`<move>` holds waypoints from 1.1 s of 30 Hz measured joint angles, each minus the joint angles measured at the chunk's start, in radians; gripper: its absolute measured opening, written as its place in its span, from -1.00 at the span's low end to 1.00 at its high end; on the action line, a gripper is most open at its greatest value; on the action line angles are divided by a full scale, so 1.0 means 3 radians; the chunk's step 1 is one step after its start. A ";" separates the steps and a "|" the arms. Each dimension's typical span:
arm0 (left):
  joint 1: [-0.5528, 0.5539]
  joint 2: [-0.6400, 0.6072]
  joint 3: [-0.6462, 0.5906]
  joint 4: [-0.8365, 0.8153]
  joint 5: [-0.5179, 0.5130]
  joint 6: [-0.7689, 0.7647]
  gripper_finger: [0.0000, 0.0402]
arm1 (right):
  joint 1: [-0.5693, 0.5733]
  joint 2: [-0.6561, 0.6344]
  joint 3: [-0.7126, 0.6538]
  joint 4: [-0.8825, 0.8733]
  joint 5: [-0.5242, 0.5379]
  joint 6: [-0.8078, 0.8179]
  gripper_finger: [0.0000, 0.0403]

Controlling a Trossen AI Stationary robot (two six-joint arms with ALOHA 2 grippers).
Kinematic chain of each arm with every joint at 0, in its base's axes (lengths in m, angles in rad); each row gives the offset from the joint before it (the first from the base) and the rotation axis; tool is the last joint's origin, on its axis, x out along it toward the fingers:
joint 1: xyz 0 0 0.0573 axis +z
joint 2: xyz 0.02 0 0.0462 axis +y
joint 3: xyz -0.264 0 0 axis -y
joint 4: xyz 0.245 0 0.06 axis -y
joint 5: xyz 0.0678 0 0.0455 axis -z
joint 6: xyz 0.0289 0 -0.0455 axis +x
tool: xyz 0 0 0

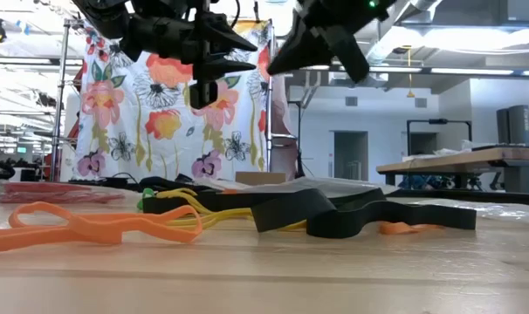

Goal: Sort rubber bands
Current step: Open the transparent zip bag

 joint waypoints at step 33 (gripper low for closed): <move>-0.0196 -0.0128 -0.0172 -0.1354 -0.0795 0.1864 -0.49 | -0.1147 0.0219 -0.0505 0.0011 -0.2496 0.1935 -0.34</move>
